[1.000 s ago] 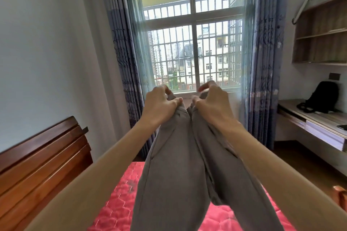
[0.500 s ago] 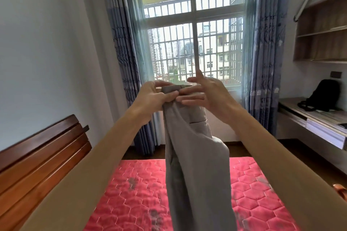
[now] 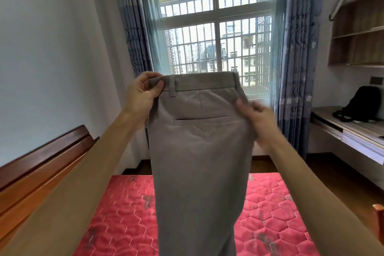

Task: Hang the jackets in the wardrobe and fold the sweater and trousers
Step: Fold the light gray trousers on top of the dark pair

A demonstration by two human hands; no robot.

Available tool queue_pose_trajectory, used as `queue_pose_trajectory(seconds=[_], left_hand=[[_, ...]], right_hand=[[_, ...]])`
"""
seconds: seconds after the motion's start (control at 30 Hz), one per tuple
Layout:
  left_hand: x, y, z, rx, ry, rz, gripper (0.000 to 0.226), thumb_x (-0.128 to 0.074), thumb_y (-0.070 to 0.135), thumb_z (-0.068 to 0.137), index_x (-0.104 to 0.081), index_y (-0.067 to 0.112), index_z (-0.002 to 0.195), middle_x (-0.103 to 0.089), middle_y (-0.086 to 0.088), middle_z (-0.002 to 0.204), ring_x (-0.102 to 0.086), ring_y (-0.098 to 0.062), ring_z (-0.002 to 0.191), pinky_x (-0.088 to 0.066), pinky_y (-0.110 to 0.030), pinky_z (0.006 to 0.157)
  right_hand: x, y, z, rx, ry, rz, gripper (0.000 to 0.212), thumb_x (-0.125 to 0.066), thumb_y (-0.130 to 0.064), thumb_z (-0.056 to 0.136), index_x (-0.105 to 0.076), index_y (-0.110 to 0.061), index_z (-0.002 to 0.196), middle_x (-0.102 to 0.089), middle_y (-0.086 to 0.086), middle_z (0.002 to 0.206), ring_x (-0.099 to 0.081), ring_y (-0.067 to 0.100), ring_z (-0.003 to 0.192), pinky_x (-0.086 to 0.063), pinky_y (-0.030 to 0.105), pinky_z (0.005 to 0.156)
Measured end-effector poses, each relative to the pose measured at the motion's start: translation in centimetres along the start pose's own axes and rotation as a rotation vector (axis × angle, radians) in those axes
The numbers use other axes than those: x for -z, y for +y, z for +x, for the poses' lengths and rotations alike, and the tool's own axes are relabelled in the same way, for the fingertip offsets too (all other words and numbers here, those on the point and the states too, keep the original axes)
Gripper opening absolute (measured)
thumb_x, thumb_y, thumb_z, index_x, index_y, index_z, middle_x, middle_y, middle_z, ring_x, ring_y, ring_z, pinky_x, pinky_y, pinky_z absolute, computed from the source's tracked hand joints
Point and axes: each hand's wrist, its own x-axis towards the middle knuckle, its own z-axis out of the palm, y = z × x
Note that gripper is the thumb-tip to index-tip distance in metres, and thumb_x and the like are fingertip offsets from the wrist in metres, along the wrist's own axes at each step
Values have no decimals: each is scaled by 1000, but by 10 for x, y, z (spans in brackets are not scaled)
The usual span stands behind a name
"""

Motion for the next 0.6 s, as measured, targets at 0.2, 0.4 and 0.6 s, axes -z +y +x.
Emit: queue_pose_trajectory(seconds=[0.2,0.4,0.6], left_hand=[[17,-12,8,-18,28,59,13,-61,2,94,-63,10,105,-68,-3,100,-65,-12,88,-57,-26,78],[27,-36,11,-32,-4,168,30,-62,1,94,-61,3,124,-69,-7,103,-67,-3,87,-56,-19,77],[63,-59,50,-151,-379,989,45,-78,15,83,-67,16,127,-71,-1,113,-63,-17,104,-49,-32,93]], right_hand=[[-24,-18,10,-69,-275,-128,43,-78,-37,71,-71,-18,108,-78,-2,102,-73,17,96,-58,26,81],[-34,-20,40,-131,-278,-411,28,-88,-33,69,-74,-28,93,-78,-6,94,-73,12,90,-55,25,82],[-50,9,102,-29,-194,-869,28,-85,-36,74,-75,-13,86,-71,3,91,-65,15,83,-55,30,75]])
